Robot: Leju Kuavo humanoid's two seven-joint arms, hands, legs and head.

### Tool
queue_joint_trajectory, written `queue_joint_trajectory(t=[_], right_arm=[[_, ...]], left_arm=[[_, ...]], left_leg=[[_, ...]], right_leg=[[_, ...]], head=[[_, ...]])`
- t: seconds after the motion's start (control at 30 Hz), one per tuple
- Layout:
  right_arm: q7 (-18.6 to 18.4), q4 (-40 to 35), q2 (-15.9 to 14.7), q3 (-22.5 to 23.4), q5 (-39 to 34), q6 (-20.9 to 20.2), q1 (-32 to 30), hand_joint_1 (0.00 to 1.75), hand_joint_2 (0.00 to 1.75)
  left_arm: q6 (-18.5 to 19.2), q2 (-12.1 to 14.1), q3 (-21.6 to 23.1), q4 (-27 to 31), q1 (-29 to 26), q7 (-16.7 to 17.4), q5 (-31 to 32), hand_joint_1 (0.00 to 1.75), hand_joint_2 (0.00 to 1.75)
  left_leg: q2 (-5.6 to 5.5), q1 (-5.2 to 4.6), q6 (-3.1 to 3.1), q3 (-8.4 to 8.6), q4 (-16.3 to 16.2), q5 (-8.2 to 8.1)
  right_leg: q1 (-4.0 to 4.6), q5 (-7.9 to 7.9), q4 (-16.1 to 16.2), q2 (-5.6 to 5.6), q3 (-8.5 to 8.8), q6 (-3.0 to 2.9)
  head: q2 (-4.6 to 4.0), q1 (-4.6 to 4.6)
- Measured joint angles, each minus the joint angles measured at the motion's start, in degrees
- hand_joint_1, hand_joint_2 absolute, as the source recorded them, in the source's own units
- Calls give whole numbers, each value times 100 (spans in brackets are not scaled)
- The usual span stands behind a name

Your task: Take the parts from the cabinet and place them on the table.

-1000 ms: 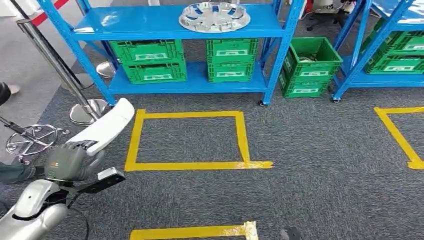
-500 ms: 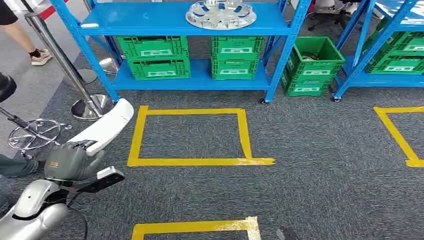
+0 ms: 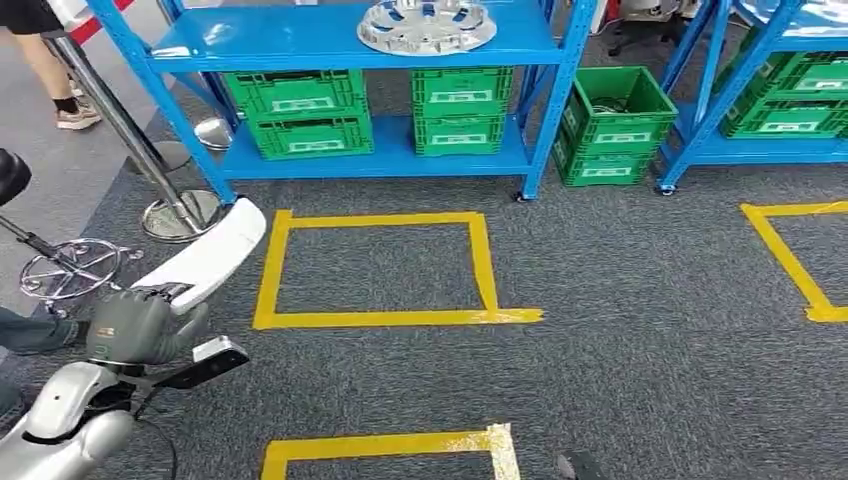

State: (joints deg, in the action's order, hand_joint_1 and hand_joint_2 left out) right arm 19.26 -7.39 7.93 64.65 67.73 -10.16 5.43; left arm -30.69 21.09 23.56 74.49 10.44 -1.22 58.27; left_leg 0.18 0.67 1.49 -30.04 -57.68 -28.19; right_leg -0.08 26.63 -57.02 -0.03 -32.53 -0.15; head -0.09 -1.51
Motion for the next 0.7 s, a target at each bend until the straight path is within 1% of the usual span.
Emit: queue_joint_trajectory(t=[0.03, 0.07, 0.1, 0.17, 0.2, 0.27, 0.3, 0.33, 0.4, 0.53, 0.6, 0.63, 0.67, 0.7], right_arm=[[0, -2, 0, 0, -18, 9, 11, 0, 0], [0, -7, 0, 0, -17, 26, 15, 0, 0], [0, -11, 0, 0, -20, 44, 9, 0, 0], [-4, -15, 0, 0, -26, 63, 7, 0, 0], [-4, -17, 0, 0, -35, 74, 11, 0, 0], [-4, -22, 0, 0, -35, 81, 11, 0, 0], [-4, -22, 0, 0, -35, 90, 8, 0, 0], [-7, -22, 0, 0, -35, 100, 10, 0, 0], [-9, -22, 2, 0, -37, 109, 10, 0, 0], [-28, -22, 2, 0, -20, 192, 14, 0, 0], [-44, -24, 11, 0, -6, 221, 14, 0, 0], [-53, -24, 11, 0, -4, 227, 17, 0, 0], [-70, -24, 11, 0, 2, 232, 17, 0, 0], [-103, -24, 13, 0, 7, 232, 23, 0, 0]], left_arm=[[0, -2, -2, 4, 1, 0, -4, 175, 175], [0, -4, -2, 4, -20, 0, -4, 175, 175], [0, -7, -2, 4, -31, 0, -2, 175, 175], [0, -7, -2, 4, -33, 0, 4, 175, 175], [0, -7, -2, 4, -32, 0, 4, 175, 175], [0, -9, -2, 4, -33, 0, 9, 175, 175], [0, -9, -2, 4, -32, 0, 11, 175, 175], [0, -9, -4, 4, -32, 2, 13, 175, 175], [2, -9, -9, 4, -32, 11, 26, 175, 175], [0, -4, -17, 4, -32, 20, 37, 175, 175], [0, 4, -20, 7, -32, 26, 39, 175, 175], [2, 2, -22, 18, -27, 26, 39, 175, 175], [11, -7, -22, 24, -2, 35, 53, 175, 175], [26, -20, -20, 28, 39, 48, 63, 175, 175]], left_leg=[[-10, -16, -41, -25, 69, 33], [-7, -1, -29, -48, 90, 51], [-9, -13, -34, -54, 83, 51], [-9, -36, -67, -66, 82, 70], [-8, -45, -76, -74, 82, 75], [-7, -56, -102, -84, 80, 82], [-6, -80, -125, -94, 54, 79], [-6, -82, -138, -107, 50, 82], [-7, -94, -169, -126, 40, 88], [-7, -110, -212, -167, 1, 99], [-23, -113, -271, -190, 26, 125], [-27, -51, -331, -155, 106, 193], [-39, -51, -363, -162, 125, 218], [-63, -51, -385, -189, 123, 234]], right_leg=[[9, -13, -27, 2, -44, 31], [29, 10, -50, -1, -76, -10], [19, -14, -41, 2, -81, -64], [3, -42, -15, 0, -76, -28], [-7, -61, -1, 1, -76, 0], [-17, -82, 17, 6, -78, 30], [-33, -103, 41, 6, -76, 66], [-46, -109, 42, 5, -83, 108], [-58, -124, 42, 4, -97, 137], [-74, -157, 46, 3, -116, 197], [-78, -174, 61, -23, -109, 237], [-80, -116, 14, -24, -185, 257], [-73, 41, -148, -9, -248, 262], [-71, 306, -536, -6, -414, 263]], head=[[0, 6], [0, -9], [0, -4], [0, -13], [0, -6], [0, -9], [0, -9], [0, -7], [0, -4], [0, -4], [0, -2], [0, -4], [0, -15], [0, -33]])
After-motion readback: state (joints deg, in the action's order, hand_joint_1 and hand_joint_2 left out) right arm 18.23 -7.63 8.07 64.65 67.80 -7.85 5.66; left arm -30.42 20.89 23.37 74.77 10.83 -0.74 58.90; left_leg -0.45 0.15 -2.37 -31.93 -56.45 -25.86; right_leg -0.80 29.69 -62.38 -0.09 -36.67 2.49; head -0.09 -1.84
